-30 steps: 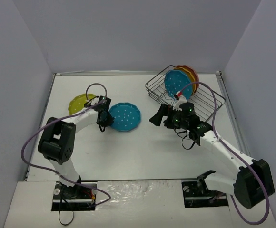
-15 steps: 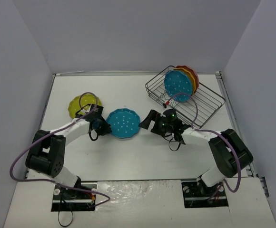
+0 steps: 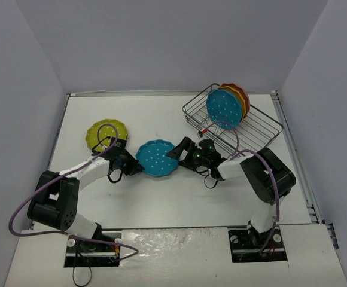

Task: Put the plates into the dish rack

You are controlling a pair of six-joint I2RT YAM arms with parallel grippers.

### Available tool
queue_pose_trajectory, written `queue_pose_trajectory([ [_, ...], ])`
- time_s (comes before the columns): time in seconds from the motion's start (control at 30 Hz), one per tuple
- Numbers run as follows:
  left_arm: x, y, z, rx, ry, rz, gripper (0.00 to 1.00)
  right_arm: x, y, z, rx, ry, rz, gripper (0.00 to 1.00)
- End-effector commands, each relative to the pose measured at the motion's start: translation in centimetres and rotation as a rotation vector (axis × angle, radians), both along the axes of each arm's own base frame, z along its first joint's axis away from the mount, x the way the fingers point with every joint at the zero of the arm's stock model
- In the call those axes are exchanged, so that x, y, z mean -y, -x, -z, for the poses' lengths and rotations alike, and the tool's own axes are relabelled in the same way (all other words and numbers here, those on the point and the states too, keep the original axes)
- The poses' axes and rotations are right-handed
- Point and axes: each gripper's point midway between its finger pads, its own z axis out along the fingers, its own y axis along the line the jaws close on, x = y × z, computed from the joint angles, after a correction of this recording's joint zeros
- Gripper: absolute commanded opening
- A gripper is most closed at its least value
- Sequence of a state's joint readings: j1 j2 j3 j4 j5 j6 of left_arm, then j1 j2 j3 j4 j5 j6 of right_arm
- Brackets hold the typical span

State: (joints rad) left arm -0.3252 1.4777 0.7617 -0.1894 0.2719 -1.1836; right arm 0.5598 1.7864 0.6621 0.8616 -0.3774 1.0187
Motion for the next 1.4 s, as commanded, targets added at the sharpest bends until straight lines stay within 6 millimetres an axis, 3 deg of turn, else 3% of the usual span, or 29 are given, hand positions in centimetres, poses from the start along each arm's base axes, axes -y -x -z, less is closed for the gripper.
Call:
queue_pose_trajectory([
  [0.0, 2.9, -3.4, -7.2, 0.215, 0.226, -0.010, 0.00, -1.5, -0.5, -0.9, 0.014, -0.084, -0.007, 0.98],
  [0.3, 3.6, -3.6, -8.7, 0.243, 0.298, -0.017, 0.00, -2.2, -0.5, -0.4, -0.002, -0.109, -0.021, 0.96],
  [0.47, 3.6, -3.2, -8.4, 0.225, 0.293, -0.007, 0.00, -2.4, -1.1, -0.8, 0.022, -0.120, -0.018, 0.87],
  [0.67, 3.7, -2.7, -7.5, 0.200, 0.296, -0.004, 0.00, -2.5, -1.8, -1.2, 0.053, -0.129, 0.002, 0.47],
  [0.87, 3.8, -1.9, -6.5, 0.168, 0.272, 0.018, 0.00, -2.4, -2.4, -2.8, 0.112, -0.157, 0.024, 0.21],
  [1.0, 3.2, -1.1, -5.9, 0.150, 0.210, 0.034, 0.00, -2.2, -2.9, -5.4, 0.197, -0.149, 0.029, 0.06],
  [1.13, 2.6, -0.5, -5.8, 0.154, 0.171, 0.051, 0.18, -1.8, -3.5, -9.2, 0.304, -0.089, 0.013, 0.00],
  [1.3, 2.0, -0.1, -6.4, 0.167, 0.124, 0.070, 0.60, -0.8, -4.3, -13.5, 0.441, 0.047, -0.004, 0.00],
  [1.37, 1.3, -0.5, -7.9, 0.199, 0.068, 0.082, 0.80, 0.1, -4.7, -15.4, 0.506, 0.156, -0.024, 0.00],
])
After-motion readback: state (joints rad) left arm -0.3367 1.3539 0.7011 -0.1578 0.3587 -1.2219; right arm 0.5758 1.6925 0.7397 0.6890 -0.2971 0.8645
